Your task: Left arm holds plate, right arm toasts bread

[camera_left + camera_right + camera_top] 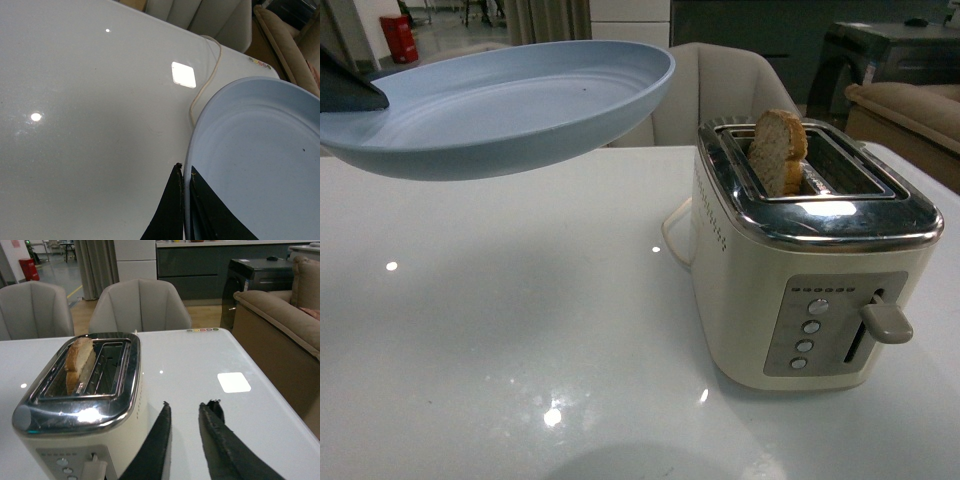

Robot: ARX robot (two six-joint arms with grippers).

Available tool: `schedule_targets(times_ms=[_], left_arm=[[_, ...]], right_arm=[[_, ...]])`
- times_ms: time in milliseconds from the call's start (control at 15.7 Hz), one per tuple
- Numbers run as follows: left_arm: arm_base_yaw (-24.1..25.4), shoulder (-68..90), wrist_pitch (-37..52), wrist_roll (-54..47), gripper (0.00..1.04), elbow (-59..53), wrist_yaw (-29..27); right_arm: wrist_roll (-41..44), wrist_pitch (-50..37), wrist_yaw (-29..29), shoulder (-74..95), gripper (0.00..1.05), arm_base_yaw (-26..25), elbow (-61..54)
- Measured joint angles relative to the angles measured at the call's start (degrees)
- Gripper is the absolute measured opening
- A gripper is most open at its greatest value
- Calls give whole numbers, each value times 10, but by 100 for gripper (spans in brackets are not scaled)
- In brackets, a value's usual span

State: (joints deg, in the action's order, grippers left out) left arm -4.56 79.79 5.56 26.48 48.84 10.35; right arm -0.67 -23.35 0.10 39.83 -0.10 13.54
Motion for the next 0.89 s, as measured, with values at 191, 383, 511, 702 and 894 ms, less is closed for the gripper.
schedule_targets(times_ms=[191,383,511,702,894], left_arm=[[2,0,0,0,2,0,0],[0,0,0,0,2,0,0],[1,0,0,0,2,0,0],[1,0,0,0,2,0,0],[1,0,0,0,2,0,0]], right_arm=[[4,80,0,-168,2,1,-67],[4,92,0,-209,2,1,-85],[4,105,0,-230,2,1,-99],[4,121,0,-259,2,1,-108],[4,130,0,-292,2,1,-129]])
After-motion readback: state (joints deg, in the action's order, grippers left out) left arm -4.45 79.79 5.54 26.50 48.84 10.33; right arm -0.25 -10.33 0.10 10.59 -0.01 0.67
